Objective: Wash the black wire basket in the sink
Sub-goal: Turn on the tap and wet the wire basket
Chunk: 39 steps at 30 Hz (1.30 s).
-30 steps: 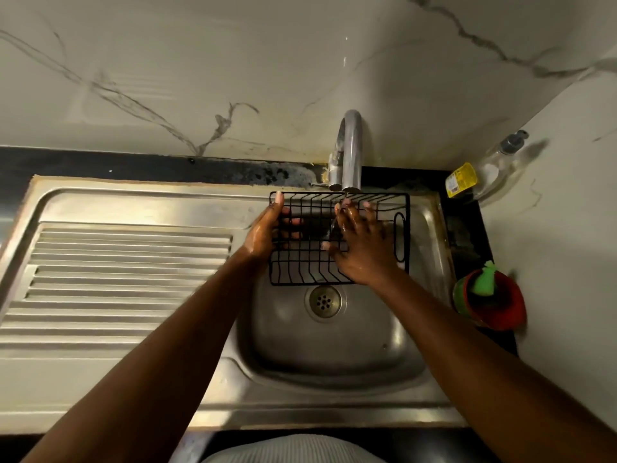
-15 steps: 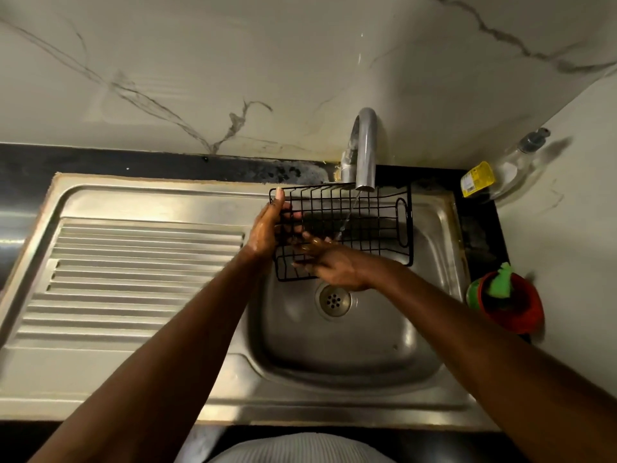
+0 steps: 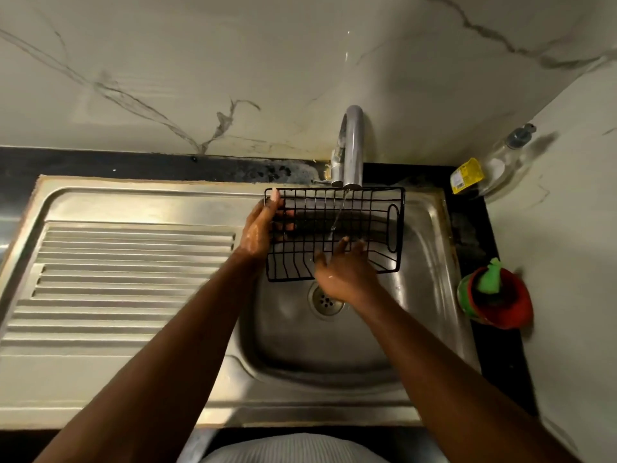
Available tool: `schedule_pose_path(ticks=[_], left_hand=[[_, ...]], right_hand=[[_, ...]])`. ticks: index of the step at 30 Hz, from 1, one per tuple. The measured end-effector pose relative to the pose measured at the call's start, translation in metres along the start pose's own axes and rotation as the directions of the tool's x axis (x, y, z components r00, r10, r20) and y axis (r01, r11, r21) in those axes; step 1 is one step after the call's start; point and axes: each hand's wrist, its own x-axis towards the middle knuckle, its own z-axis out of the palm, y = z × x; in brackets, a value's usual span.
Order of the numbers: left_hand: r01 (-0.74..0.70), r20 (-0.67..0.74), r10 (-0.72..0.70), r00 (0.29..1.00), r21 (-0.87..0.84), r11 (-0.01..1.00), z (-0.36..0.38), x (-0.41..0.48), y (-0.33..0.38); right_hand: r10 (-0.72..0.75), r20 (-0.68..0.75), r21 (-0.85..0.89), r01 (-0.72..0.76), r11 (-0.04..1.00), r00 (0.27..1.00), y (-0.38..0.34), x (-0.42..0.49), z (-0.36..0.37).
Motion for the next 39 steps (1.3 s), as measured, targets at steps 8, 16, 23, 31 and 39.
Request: schedule_pose_path(ticks=[8, 16, 23, 31, 39], left_hand=[[-0.08, -0.029, 0.078, 0.997, -0.063, 0.995, 0.002, -0.004, 0.015], [-0.152, 0.01, 0.152, 0.988, 0.0, 0.988, 0.017, -0.005, 0.021], [-0.198, -0.026, 0.197, 0.98, -0.053, 0.979, 0.011, 0.002, 0.031], [-0.262, 0.007, 0.263, 0.965, 0.084, 0.961, 0.015, -0.006, 0.027], [-0.368, -0.039, 0.382, 0.923, 0.196, 0.909, 0.019, -0.002, 0.03]], right_hand=[[-0.574, -0.026, -0.199, 0.558, 0.805, 0.818, -0.041, -0.038, -0.001], [-0.753, -0.087, -0.11, 0.745, 0.658, 0.652, -0.018, -0.027, -0.009], [-0.491, -0.237, -0.141, 0.47, 0.871, 0.838, 0.059, 0.018, -0.033], [-0.12, -0.232, -0.131, 0.091, 0.987, 0.965, 0.013, 0.018, -0.016], [-0.537, -0.187, -0.205, 0.502, 0.84, 0.823, -0.048, -0.014, 0.015]])
